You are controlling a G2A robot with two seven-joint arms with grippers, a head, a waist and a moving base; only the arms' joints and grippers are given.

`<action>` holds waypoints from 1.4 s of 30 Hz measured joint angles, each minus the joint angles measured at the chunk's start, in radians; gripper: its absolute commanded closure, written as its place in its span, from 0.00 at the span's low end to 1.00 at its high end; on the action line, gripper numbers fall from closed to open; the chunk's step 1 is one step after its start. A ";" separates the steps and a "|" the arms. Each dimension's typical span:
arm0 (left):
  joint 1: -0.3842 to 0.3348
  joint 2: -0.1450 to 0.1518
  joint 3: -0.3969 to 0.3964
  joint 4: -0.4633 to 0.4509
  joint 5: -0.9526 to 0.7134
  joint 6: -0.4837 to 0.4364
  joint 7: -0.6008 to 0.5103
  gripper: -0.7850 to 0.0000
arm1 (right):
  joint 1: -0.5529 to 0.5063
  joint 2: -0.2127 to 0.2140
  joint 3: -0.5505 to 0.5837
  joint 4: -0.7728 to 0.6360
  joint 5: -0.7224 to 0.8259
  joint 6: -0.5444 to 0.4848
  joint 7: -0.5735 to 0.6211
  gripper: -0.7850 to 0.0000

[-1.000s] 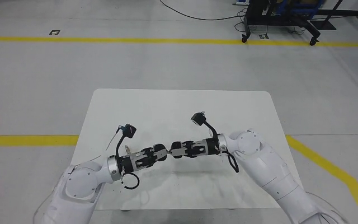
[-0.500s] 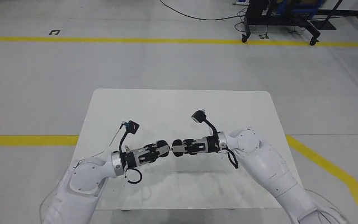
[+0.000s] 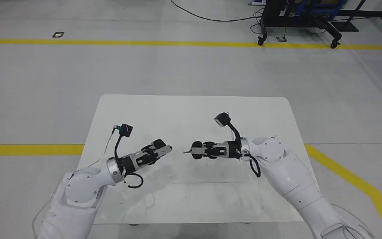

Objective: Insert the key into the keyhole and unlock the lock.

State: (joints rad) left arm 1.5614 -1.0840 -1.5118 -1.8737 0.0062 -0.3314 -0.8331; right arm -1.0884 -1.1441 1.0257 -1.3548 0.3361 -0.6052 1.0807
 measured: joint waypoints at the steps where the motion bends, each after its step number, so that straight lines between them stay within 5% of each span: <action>1: 0.011 0.002 -0.027 -0.008 0.000 -0.002 0.014 0.00 | -0.009 0.005 0.019 -0.002 -0.005 -0.005 -0.006 1.00; 11: 0.227 0.022 -0.425 -0.169 0.064 -0.003 0.139 0.00 | -0.145 0.058 0.258 -0.116 -0.066 -0.094 -0.131 1.00; 19: 0.451 0.017 -0.650 -0.284 0.330 -0.011 0.148 0.00 | -0.172 0.061 0.277 -0.144 -0.042 -0.124 -0.158 1.00; 23: 0.557 0.002 -0.581 -0.356 0.544 0.010 0.242 0.00 | -0.173 0.061 0.277 -0.144 -0.043 -0.124 -0.158 1.00; 28: 0.597 -0.013 -0.411 -0.328 0.747 0.045 0.401 0.00 | -0.173 0.061 0.277 -0.144 -0.043 -0.124 -0.158 1.00; 34: 0.562 -0.029 -0.250 -0.279 0.925 0.194 0.566 0.00 | -0.173 0.061 0.277 -0.144 -0.043 -0.124 -0.158 1.00; 39: 0.492 -0.038 -0.121 -0.210 1.061 0.306 0.560 0.00 | -0.173 0.061 0.277 -0.144 -0.043 -0.124 -0.158 1.00; 42: 0.441 -0.043 -0.069 -0.188 1.107 0.367 0.541 0.16 | -0.173 0.061 0.277 -0.144 -0.043 -0.124 -0.158 1.00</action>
State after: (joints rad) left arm 2.0023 -1.1272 -1.5811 -2.0621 1.1127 0.0357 -0.2919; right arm -1.2610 -1.0835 1.3024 -1.4990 0.2936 -0.7292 0.9222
